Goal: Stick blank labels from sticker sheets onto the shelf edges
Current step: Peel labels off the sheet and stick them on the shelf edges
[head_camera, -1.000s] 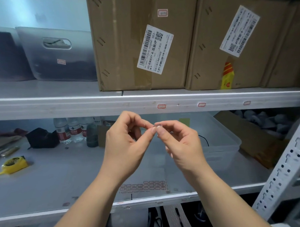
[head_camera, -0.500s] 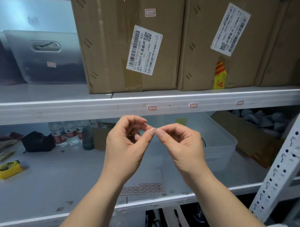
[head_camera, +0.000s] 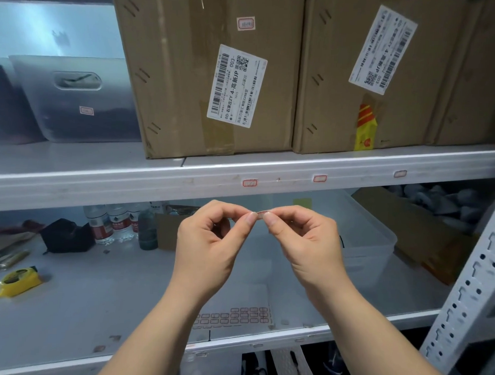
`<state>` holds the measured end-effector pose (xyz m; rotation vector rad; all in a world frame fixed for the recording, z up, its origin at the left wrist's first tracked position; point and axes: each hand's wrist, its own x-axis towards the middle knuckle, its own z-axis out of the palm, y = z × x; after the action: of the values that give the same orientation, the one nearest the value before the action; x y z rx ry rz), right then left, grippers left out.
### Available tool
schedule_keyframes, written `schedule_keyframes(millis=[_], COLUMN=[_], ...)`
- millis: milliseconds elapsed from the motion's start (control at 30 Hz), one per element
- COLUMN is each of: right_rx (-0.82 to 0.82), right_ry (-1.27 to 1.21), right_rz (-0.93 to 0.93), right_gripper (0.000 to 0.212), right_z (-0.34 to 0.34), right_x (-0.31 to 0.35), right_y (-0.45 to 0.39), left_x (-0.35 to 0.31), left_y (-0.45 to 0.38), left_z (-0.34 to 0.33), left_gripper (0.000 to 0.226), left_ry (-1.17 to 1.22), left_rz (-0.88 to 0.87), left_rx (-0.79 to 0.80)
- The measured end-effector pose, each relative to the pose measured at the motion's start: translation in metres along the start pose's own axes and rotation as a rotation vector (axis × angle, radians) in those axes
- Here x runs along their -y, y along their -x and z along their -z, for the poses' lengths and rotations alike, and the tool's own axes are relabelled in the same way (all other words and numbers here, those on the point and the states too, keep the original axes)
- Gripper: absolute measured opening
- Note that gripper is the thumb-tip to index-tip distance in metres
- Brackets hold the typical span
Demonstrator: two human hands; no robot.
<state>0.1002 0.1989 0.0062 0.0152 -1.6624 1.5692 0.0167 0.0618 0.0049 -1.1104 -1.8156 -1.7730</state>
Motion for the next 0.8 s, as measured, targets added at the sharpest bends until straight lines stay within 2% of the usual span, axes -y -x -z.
schedule_keyframes(millis=[300,433,533,667,800], right_rx=[-0.057,-0.047,-0.05,-0.049,-0.045], right_ry=[0.085,0.073,0.067,0.059,0.069], right_rz=[0.028,0.052,0.047,0.025,0.028], right_gripper=[0.002,0.012,0.016,0.013,0.011], right_z=[0.003,0.003,0.002,0.003,0.005], right_x=[0.0,0.0,-0.001,-0.001,-0.001], right_y=[-0.001,-0.001,-0.001,0.0,0.0], left_x=[-0.005,-0.004,-0.001,-0.006,-0.006], left_y=[-0.003,-0.003,-0.004,-0.01,-0.012], left_z=[-0.003,-0.003,-0.004,-0.006,-0.01], left_gripper=[0.009,0.006,0.011,0.023,0.025], left_ry=[-0.129,-0.066,-0.068,-0.244,-0.33], left_rz=[-0.103,-0.063,-0.037,-0.101,-0.11], left_rx=[-0.021,-0.047,-0.127,-0.24,-0.255])
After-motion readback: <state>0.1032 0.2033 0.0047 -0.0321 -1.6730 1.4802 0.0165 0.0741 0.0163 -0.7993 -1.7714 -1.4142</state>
